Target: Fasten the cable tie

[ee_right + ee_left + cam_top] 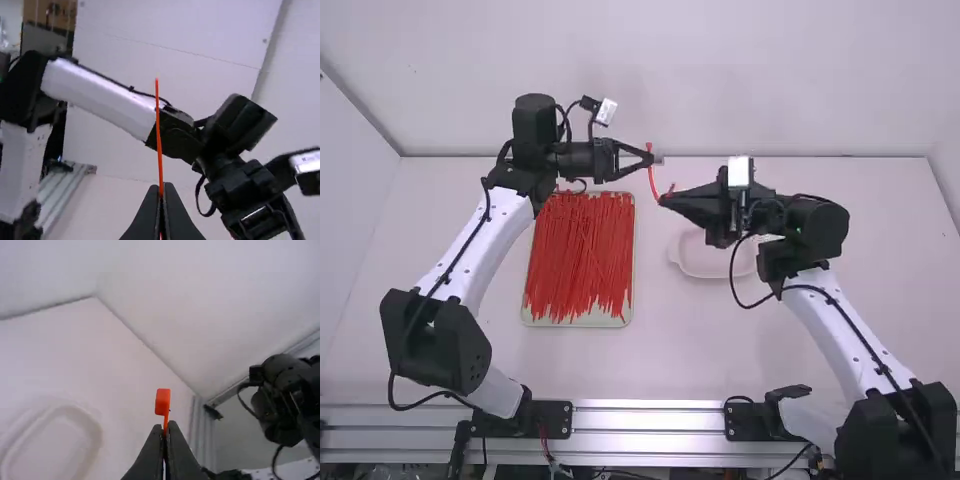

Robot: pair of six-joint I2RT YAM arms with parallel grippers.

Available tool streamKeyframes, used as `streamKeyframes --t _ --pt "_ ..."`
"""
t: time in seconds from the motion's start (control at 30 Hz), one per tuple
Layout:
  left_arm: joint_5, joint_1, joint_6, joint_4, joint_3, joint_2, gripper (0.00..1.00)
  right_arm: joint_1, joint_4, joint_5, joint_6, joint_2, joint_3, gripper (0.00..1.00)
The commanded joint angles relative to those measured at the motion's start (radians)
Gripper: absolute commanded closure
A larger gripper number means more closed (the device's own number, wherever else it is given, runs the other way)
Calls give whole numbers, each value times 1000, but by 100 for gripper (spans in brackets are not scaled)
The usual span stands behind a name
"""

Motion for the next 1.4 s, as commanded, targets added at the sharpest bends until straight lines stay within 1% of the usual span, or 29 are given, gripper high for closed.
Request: streamKeyframes --t 0.0,0.03,0.1,0.13,0.27,0.33,0.43,0.6,0.7,0.77,0.83,0.97,1.2,1.37 --pt "-1 -2 150 37 -7 -2 98 -11 -23 111 179 -14 -3 100" --pt "-2 -2 150 41 -8 -2 98 -16 -32 123 191 -14 -3 100" --pt "-6 -2 149 130 -8 -2 98 -55 -109 178 263 -14 -3 100" --pt "-4 -2 150 156 -8 -2 98 -62 -121 180 274 -14 -3 100" --pt "-7 -1 155 300 -8 -2 98 -91 -179 145 366 -14 -4 100" --pt "-4 4 246 325 -8 -2 98 -105 -209 119 425 -14 -4 100" --pt "-4 3 343 310 -8 -2 98 -119 -272 61 483 -14 -4 100" --pt "-3 3 351 298 -8 -2 98 -107 -339 -32 489 -14 -5 100" --pt "44 3 389 298 -8 -2 98 -72 -389 -51 486 -14 -6 100" --pt "109 3 450 291 -8 -2 98 -56 -417 -55 486 -14 -5 100" --pt "200 3 534 264 -8 -2 98 -24 -486 -56 486 -14 -5 100" --pt "213 0 602 199 -8 -2 98 10 -561 -53 467 -14 -6 100" --pt "207 -63 748 79 -8 -2 98 55 -562 -6 497 -14 -6 100" --pt "206 -69 751 79 -8 -2 98 39 -562 -5 524 -14 -6 100"
